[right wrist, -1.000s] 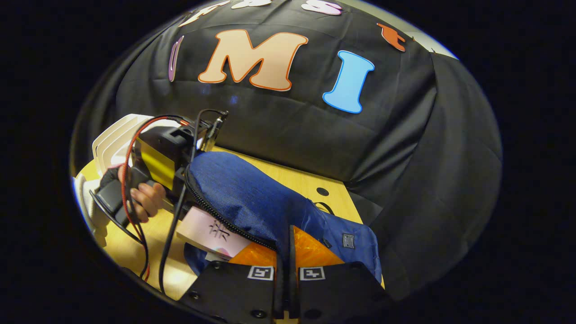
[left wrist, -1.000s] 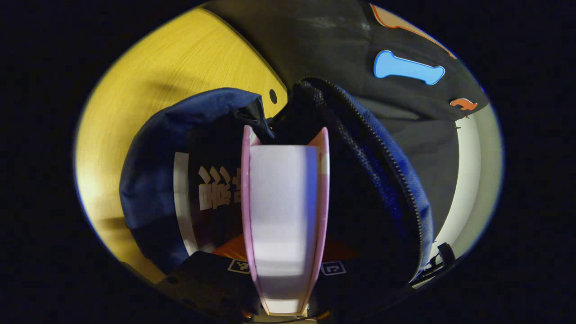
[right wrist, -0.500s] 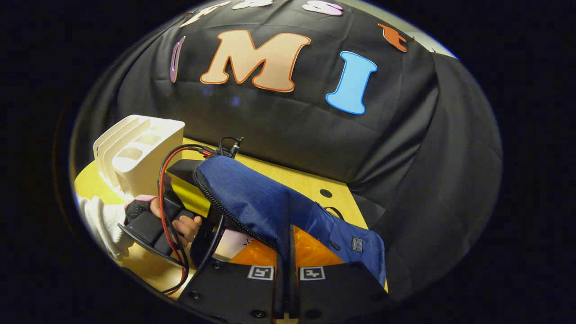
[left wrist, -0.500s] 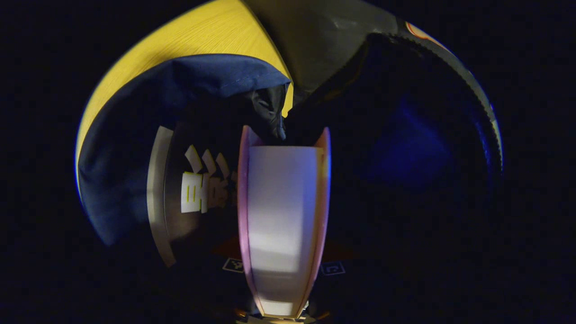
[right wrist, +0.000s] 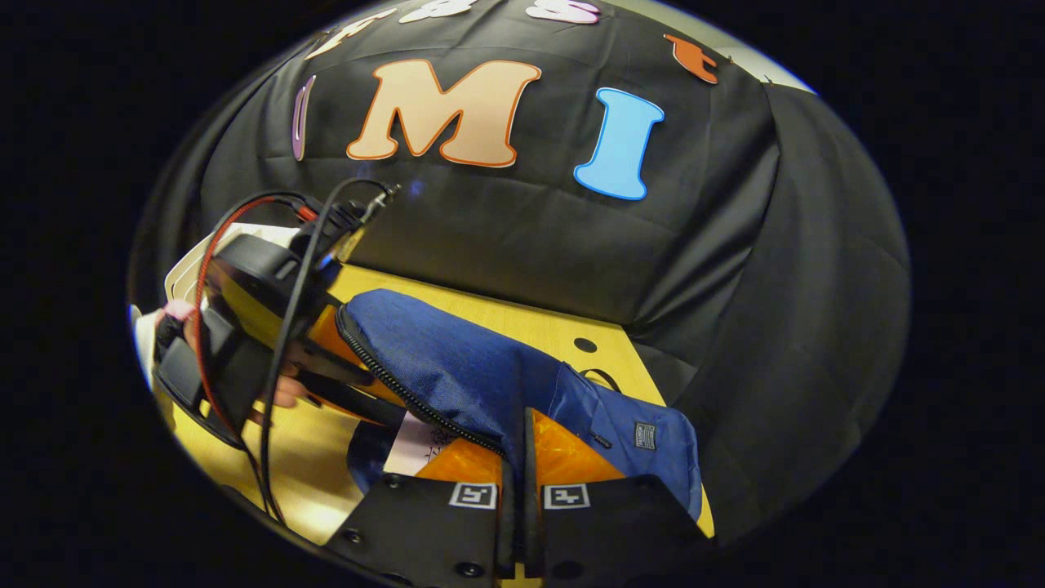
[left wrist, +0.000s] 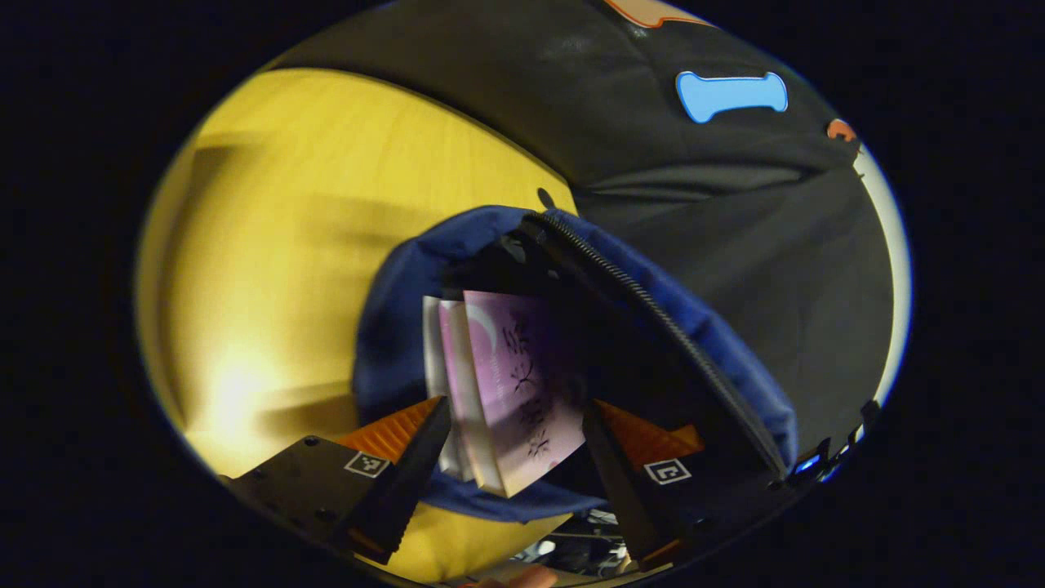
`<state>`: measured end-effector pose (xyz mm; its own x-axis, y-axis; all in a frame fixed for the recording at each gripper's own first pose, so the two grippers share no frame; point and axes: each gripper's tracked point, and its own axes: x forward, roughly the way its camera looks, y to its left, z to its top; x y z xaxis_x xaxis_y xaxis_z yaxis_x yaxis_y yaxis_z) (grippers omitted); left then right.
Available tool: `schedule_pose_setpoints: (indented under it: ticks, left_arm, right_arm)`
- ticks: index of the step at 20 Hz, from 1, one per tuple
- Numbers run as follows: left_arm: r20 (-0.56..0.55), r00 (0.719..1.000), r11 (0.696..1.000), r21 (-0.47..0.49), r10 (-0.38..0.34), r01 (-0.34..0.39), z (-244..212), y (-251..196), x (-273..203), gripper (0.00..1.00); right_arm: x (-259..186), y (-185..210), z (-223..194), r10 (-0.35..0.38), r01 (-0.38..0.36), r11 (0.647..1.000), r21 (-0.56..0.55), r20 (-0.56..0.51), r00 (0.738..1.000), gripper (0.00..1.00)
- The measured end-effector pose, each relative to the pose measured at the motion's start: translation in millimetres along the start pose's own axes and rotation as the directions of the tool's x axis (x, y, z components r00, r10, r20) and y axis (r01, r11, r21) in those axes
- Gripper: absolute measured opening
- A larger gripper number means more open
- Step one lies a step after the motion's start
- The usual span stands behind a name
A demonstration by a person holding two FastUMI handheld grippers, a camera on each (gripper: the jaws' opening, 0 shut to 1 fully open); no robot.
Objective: Open the schoolbag, grab two books from the bookshelf and put them into the schoolbag.
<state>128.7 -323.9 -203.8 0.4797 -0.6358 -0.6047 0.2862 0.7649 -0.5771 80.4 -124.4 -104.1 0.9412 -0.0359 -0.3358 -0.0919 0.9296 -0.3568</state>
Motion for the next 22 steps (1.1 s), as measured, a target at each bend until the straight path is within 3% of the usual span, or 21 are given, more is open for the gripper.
schedule_pose_setpoints:
  ticks: [4,7,11,15,17,22]
  left_arm:
    - [0.065,0.988,0.987,0.065,0.141,-0.145,-2,24,-59,0.96]
    - [0.147,0.963,0.964,0.103,0.228,-0.244,1,25,-98,0.94]
    - [0.260,0.907,0.908,0.177,0.330,-0.381,3,22,-149,0.91]
    - [0.340,0.841,0.823,0.245,0.421,-0.512,4,25,-194,0.91]
    - [0.388,0.791,0.771,0.251,0.473,-0.585,8,32,-222,0.91]
    - [0.523,0.635,0.579,0.294,0.568,-0.761,27,46,-285,0.92]
  right_arm:
    - [-4,5,-3,0.004,-0.004,1.000,0.020,-0.014,1.000,0.07]
    - [-1,15,-13,0.023,-0.021,0.998,0.057,-0.036,0.999,0.18]
    - [-4,33,-30,0.065,-0.058,0.993,0.100,-0.072,0.995,0.27]
    - [-15,57,-47,0.134,-0.119,0.983,0.137,-0.101,0.986,0.50]
    - [-23,60,-45,0.133,-0.120,0.982,0.143,-0.086,0.987,0.64]
    - [-52,72,-32,0.155,-0.140,0.967,0.213,-0.053,0.986,1.00]
